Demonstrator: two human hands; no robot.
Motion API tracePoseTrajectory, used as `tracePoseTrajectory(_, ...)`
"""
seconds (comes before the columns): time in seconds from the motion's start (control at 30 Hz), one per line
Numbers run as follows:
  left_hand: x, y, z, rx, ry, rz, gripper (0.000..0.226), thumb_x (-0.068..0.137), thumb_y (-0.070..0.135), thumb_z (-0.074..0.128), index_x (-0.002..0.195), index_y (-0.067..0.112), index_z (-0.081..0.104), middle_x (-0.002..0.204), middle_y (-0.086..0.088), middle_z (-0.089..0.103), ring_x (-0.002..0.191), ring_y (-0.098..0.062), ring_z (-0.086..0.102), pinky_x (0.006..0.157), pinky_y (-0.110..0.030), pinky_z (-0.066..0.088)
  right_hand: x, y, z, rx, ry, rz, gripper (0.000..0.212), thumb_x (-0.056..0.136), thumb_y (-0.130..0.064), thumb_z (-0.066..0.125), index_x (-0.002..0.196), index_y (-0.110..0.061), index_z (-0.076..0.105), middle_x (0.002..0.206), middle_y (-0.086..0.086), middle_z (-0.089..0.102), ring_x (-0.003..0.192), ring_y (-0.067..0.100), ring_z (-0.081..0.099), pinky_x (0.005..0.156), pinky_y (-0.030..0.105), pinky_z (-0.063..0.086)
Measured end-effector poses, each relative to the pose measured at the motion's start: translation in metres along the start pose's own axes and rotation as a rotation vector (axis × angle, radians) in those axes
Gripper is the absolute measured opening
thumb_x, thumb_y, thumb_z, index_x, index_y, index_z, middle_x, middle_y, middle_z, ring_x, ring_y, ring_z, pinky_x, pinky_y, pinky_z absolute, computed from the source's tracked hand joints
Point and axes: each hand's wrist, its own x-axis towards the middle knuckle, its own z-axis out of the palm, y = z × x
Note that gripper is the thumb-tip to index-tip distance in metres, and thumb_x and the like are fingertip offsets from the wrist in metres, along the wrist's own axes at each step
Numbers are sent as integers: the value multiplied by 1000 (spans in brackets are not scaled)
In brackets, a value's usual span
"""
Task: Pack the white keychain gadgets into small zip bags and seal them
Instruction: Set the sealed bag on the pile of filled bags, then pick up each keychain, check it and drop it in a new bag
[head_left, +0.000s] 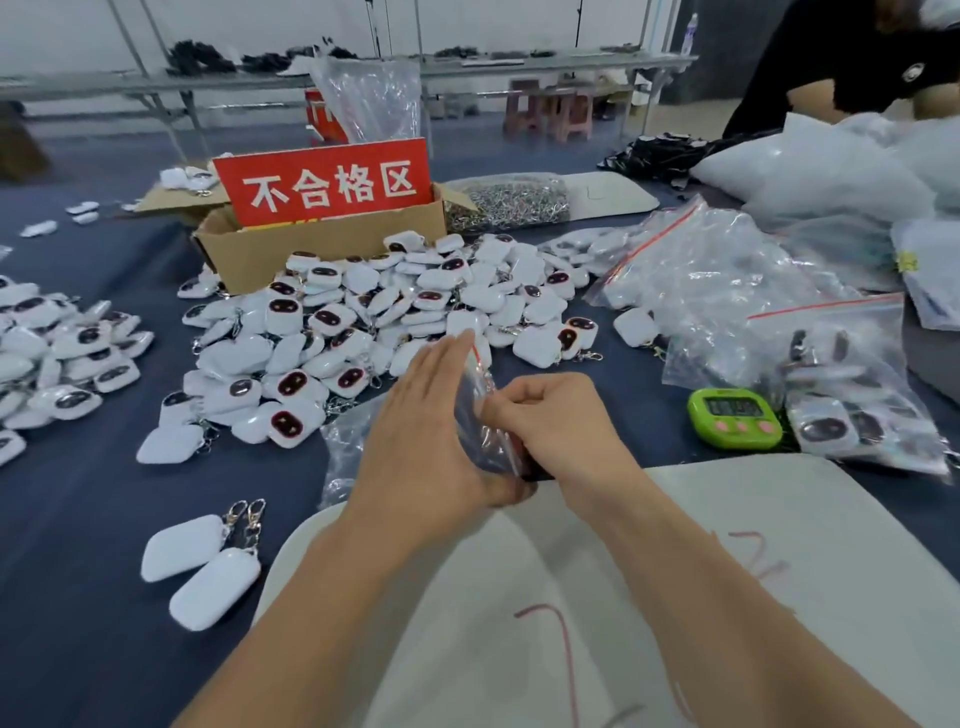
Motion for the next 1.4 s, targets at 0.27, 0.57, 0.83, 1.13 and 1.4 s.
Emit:
tracePoseTrajectory(0.27,-4,0,0,-151,107,6,142,43,56,90,157,49,6,152,15,42,139,-9,38,114,-34,35,3,-3,-8,270,-113,101,27,92,-26,65,74,-10,78,68,7,69,55,19,54,48,24,44)
tracePoseTrajectory(0.57,-6,4,-4,-192,135,60,131,46,43,92,159,37,26,133,39,37,121,31,25,118,-38,35,7,7,-3,-22,-56,-19,20,89,-21,71,70,-17,75,67,12,68,56,18,56,52,30,49)
tracePoseTrajectory(0.83,0,-11,-4,142,543,140,84,64,15,92,141,11,59,126,-6,65,126,-19,44,110,-55,42,34,11,-16,-449,435,-306,41,93,-37,59,134,-37,62,132,0,64,120,20,57,108,32,43)
tracePoseTrajectory(1.13,6,-36,-13,237,112,-82,118,65,47,83,161,33,17,149,5,49,144,-17,30,123,-34,5,49,22,-16,-964,231,-350,42,97,-26,62,138,-21,62,133,5,64,134,25,47,122,35,7)
tracePoseTrajectory(1.4,-9,2,2,220,271,118,111,61,47,85,156,31,32,158,5,41,152,-18,24,126,-34,5,22,15,-19,-800,291,-220,23,94,-19,58,108,-29,74,95,-1,73,101,29,63,75,36,46)
